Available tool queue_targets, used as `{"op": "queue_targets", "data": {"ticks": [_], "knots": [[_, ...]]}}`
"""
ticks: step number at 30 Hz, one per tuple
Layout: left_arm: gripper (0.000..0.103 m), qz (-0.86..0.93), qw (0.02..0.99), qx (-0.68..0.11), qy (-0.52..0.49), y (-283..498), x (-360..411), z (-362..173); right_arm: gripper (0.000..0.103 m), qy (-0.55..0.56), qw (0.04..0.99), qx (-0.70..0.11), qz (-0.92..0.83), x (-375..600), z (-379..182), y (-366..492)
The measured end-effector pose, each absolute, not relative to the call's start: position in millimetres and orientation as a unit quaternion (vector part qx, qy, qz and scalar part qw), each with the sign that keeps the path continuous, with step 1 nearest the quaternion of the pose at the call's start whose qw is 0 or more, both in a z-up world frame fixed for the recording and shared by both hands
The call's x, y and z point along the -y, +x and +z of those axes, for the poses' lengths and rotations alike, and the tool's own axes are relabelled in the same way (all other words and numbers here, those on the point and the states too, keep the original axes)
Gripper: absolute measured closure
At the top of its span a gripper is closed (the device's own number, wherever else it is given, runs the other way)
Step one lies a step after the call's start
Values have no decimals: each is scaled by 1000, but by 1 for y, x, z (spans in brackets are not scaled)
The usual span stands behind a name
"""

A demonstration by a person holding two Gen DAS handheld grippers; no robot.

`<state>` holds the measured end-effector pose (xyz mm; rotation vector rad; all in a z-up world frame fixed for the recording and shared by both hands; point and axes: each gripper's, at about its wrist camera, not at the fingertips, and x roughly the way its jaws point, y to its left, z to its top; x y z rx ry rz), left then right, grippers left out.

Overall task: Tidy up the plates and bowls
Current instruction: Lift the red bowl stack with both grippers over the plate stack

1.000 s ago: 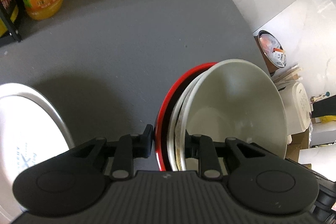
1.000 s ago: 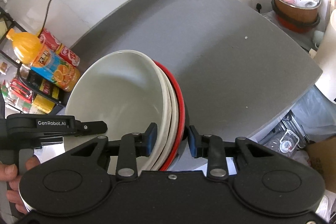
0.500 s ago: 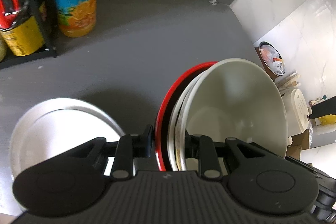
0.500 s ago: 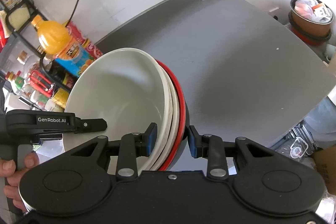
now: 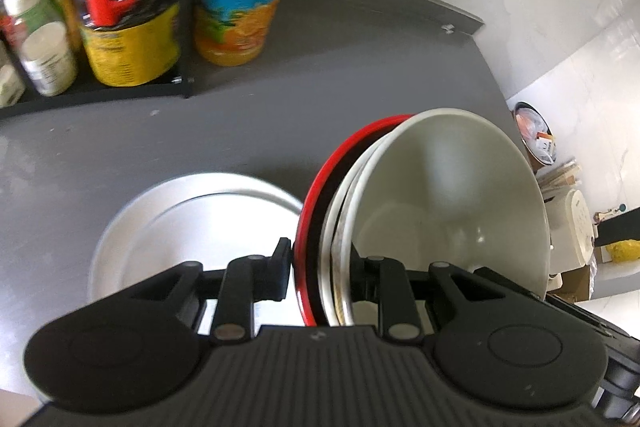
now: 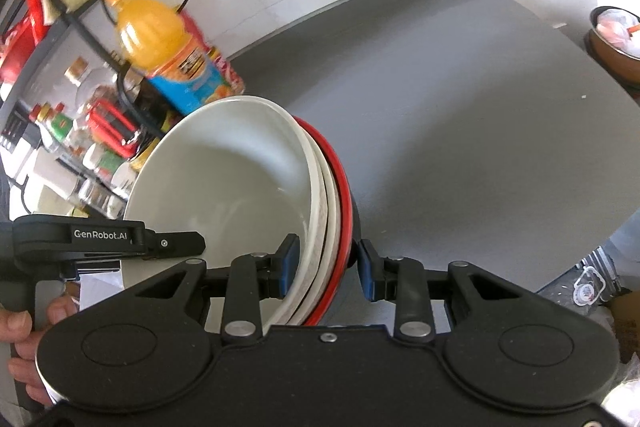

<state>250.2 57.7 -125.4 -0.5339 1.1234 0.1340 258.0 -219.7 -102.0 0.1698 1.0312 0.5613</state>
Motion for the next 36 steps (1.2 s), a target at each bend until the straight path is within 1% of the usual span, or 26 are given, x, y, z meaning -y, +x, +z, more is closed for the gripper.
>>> {"op": "queue_targets", "data": {"ticks": [17,36], "knots": [[80,80,798,-540,-257,211,-113,-139,72,55,820,-498,278,159,-112,226],[80,61,784,-569,-241,202,-129,-161,72,56,807,-530,254,145,-129,209]]}}
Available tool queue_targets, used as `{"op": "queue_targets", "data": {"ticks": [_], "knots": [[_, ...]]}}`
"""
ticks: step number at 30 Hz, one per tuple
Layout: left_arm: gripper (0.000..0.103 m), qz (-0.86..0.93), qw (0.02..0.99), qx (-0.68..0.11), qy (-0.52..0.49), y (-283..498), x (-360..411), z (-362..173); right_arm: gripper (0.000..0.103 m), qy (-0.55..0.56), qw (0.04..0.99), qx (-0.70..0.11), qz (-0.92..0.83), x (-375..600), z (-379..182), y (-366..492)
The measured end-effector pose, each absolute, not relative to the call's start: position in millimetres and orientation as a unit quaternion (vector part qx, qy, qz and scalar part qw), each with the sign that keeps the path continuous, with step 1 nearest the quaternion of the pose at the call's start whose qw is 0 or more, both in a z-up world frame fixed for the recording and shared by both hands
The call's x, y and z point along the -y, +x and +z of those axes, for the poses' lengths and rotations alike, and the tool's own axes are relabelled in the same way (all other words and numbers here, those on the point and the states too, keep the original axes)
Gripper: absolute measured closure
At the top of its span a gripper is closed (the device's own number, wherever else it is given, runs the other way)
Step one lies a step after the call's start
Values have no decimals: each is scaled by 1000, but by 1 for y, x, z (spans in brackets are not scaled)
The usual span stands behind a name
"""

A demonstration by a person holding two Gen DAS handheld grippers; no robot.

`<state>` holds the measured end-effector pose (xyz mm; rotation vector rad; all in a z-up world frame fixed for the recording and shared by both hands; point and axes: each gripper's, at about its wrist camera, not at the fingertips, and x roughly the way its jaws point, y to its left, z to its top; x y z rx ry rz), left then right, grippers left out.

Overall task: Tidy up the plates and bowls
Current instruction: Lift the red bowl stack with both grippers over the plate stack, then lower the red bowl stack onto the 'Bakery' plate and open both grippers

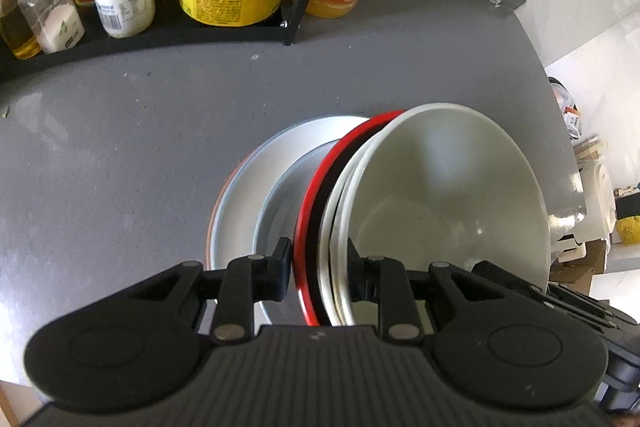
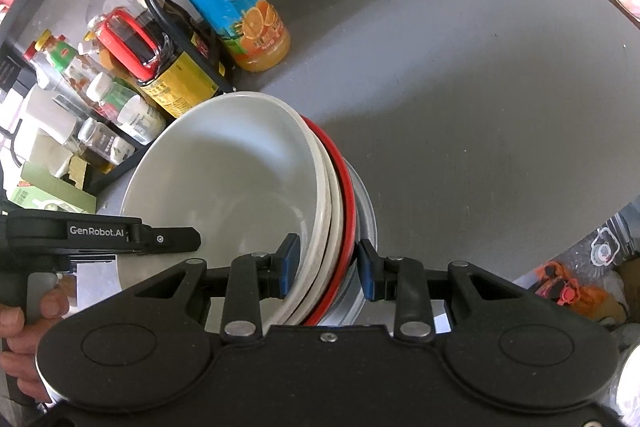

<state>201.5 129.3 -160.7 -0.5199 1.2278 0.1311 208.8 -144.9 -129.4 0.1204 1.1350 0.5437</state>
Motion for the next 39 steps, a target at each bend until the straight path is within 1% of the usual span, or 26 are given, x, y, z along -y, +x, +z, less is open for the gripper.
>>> {"op": "queue_targets", "data": {"ticks": [4,8,12,17,18,20,22,23,24,25,26,27,29,31,32,37,39], "knots": [[80,61,783,-571,-241,203,-130,-161,72,59,806,-532,254,145,-129,211],[79,61,786,-567,-238,202,-128,-162,69,73,804,-533,253,147,-130,212],[77,61,786,-567,-239,202,-126,-162,68,83,803,-534,250,148,-130,213],[75,47,791,-570,-216,204,-122,-161,66,97,811,-526,237,149,-130,211],[75,44,792,-571,-210,204,-121,-161,63,101,813,-524,234,149,-130,210],[69,39,797,-568,-201,205,-120,-158,59,108,818,-517,227,152,-126,207],[63,40,804,-561,-194,205,-118,-153,51,113,823,-509,224,154,-121,203],[56,43,807,-557,-191,205,-118,-149,46,114,827,-504,223,156,-118,200],[52,45,811,-553,-188,205,-117,-145,45,113,830,-498,223,157,-115,198],[44,48,816,-546,-185,204,-116,-141,45,112,833,-493,224,158,-112,196],[39,51,822,-537,-181,203,-116,-136,42,112,835,-490,224,160,-110,194],[36,54,828,-529,-177,201,-116,-132,39,113,837,-486,224,162,-107,192],[28,62,837,-517,-168,197,-113,-123,35,111,844,-474,225,167,-100,188],[24,68,842,-509,-165,191,-111,-117,28,107,852,-461,224,174,-92,182],[22,72,845,-504,-164,186,-109,-113,21,105,856,-454,224,177,-89,178],[17,85,859,-480,-157,163,-98,-92,9,106,872,-422,225,204,-73,158],[16,97,862,-474,-149,151,-94,-82,1,111,877,-412,222,216,-67,147]]}}
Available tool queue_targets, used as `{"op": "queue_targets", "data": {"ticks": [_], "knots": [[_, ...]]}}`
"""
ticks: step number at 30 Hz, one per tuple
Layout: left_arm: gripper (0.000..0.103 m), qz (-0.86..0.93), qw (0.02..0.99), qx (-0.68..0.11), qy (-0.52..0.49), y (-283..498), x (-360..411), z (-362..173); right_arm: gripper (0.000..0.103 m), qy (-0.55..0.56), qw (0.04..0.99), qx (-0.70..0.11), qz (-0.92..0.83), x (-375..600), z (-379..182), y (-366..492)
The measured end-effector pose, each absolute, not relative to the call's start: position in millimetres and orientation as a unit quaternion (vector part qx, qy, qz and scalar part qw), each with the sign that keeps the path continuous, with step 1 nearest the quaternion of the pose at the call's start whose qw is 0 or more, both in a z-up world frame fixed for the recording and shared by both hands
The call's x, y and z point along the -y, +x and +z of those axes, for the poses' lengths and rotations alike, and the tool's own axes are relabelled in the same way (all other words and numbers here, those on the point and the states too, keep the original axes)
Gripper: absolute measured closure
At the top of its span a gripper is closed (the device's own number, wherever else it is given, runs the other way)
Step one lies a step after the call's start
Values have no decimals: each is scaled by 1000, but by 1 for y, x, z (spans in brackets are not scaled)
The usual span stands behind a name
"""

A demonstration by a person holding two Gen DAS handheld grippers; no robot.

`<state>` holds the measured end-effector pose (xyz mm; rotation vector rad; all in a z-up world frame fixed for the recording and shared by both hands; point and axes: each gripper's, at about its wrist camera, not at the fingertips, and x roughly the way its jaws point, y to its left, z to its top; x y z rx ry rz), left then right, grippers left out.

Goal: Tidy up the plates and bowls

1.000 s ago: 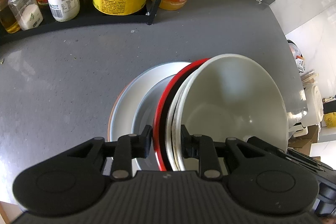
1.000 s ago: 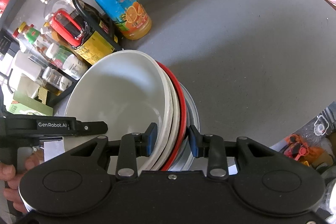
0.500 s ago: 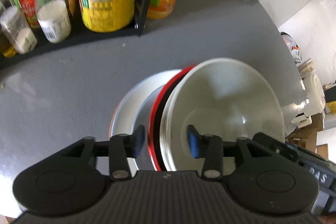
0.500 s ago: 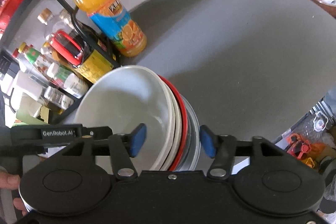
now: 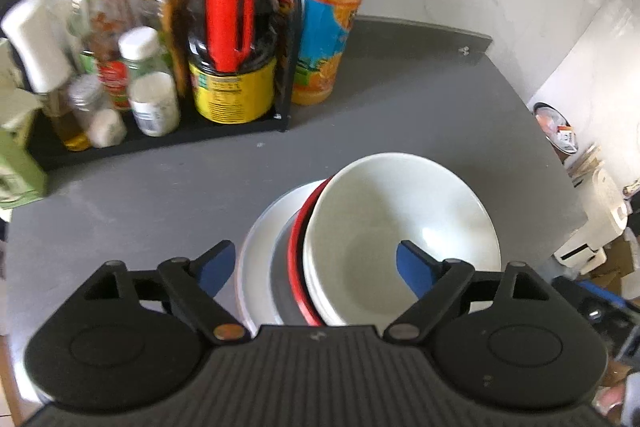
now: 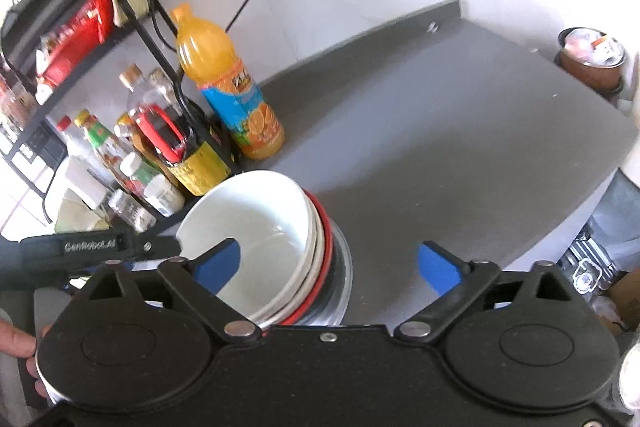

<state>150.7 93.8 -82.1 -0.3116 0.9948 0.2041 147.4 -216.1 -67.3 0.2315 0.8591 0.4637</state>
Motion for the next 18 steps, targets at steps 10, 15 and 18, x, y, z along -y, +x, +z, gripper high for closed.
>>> {"op": "queue_targets", "data": {"ticks": [10,15,18], "knots": [[7,113,890,-422,-133,78,-74,-22,0,123,891,-381,216,244,-38,96],[3,117,897,-408,-127,50,-68,-4,0,101,898,-369,219,244,-22,70],[2,114,901,-400,-122,36,-66,4,0,92,900,-364,220,243,-16,58]]}}
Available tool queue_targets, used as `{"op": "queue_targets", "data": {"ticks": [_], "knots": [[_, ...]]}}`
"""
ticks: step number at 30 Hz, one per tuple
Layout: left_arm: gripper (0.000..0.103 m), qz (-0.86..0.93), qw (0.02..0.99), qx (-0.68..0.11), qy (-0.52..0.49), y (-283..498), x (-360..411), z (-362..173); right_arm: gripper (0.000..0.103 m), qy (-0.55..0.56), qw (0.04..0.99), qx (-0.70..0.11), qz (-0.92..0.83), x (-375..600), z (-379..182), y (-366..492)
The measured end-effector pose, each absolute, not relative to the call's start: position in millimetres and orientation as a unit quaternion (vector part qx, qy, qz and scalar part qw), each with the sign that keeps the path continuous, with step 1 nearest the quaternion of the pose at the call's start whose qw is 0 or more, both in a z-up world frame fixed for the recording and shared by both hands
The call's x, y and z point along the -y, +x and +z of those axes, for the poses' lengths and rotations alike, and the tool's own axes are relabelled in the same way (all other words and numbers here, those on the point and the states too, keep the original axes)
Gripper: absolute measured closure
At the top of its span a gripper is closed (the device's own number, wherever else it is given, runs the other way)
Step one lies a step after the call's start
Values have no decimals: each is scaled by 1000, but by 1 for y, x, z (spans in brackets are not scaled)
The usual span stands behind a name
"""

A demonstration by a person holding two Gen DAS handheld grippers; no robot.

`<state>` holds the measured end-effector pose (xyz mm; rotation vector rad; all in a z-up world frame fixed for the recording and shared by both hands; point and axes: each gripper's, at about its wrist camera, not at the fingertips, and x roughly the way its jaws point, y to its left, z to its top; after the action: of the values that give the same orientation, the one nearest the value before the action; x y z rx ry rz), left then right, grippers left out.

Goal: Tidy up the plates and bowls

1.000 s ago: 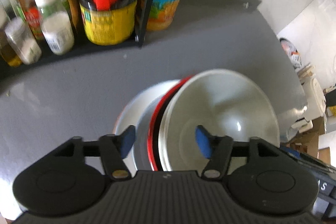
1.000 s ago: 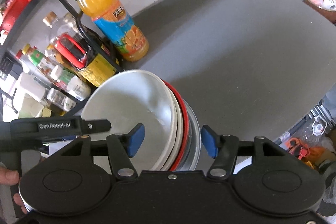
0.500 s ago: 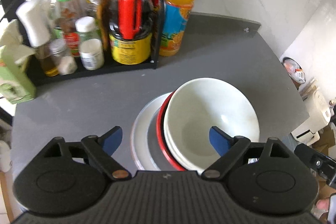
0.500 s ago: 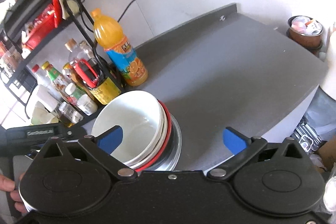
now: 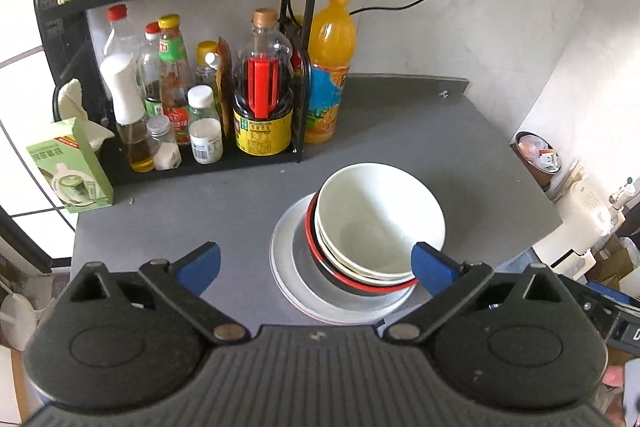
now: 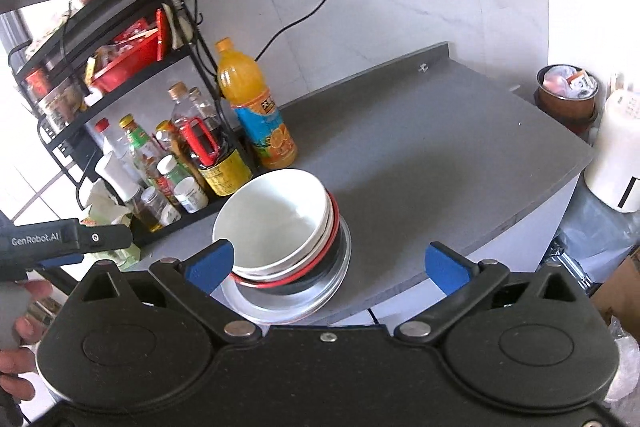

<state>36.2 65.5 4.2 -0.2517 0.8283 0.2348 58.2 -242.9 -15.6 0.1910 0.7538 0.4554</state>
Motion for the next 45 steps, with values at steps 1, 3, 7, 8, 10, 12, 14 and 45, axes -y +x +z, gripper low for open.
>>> {"op": "queue_targets", "data": {"ticks": [1,3,7,8,10,12,14,45], "knots": [[2,112,903,-397,-120,32,-65,7,0,91,901,-363,218,242,-14,55],[2,111,905,-394,-113,24,-64,10,0,89,905,-357,215,242,-12,47],[1,102,911,-387,-101,9,-63,14,0,83,909,-352,207,237,-9,32],[1,100,912,-385,-100,5,-64,15,0,82,909,-354,205,236,-7,28],[1,94,915,-380,-94,-3,-66,18,0,81,911,-350,200,233,-3,19],[1,89,917,-378,-90,-11,-68,19,0,77,915,-346,195,230,-1,11],[1,81,917,-380,-90,-21,-72,19,0,75,916,-344,190,225,1,2],[1,37,922,-383,-42,-94,-86,13,0,63,922,-347,160,216,2,-78]]}}
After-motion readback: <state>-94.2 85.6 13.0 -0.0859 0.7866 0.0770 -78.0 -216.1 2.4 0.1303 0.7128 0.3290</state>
